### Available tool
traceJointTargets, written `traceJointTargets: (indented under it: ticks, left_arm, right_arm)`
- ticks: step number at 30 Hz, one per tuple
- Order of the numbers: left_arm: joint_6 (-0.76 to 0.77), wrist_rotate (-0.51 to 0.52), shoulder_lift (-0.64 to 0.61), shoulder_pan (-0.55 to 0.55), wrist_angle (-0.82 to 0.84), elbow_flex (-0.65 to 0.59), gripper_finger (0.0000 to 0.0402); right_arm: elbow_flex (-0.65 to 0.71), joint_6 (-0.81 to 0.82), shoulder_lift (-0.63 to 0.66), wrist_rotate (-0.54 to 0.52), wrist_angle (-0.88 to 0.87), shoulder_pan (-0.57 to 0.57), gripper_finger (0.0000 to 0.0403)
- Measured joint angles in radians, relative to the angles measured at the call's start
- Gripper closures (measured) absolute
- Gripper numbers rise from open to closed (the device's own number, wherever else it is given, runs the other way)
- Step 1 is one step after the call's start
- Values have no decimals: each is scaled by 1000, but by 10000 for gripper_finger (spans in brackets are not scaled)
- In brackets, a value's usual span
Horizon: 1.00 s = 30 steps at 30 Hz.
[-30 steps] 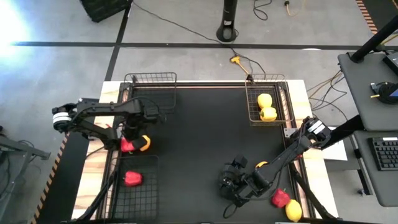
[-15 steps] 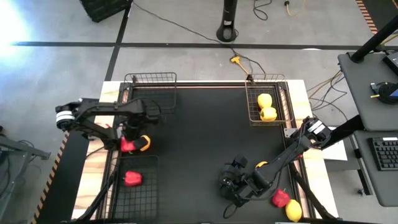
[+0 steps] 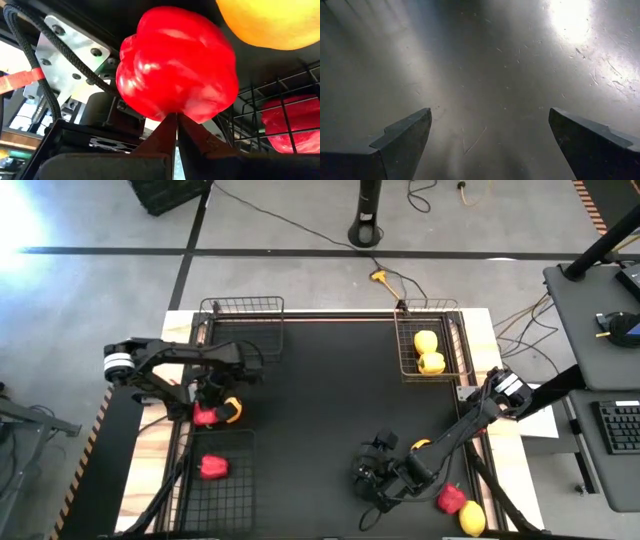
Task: Sort produce into baskets
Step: Put the top red bell pepper into the bottom black wire basket
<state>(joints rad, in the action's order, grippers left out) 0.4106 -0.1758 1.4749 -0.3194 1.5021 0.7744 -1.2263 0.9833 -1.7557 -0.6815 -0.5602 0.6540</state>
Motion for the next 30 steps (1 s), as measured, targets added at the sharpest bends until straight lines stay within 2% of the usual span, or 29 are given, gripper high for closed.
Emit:
traceJointTargets:
  ticks: [8, 16, 24, 30]
  left_arm:
    - [-9, -18, -24, 62, -67, 74, 401]
    - [2, -17, -67, 205, -227, 287, 401]
    - [56, 111, -69, 236, -116, 470, 401]
    - [99, 203, -70, 236, 29, 487, 401]
  right_arm:
    - [0, 0, 0, 0, -2, 0, 9]
    - [0, 1, 0, 0, -3, 0, 9]
    - [0, 4, 0, 0, -3, 0, 9]
    - [0, 4, 0, 0, -2, 0, 9]
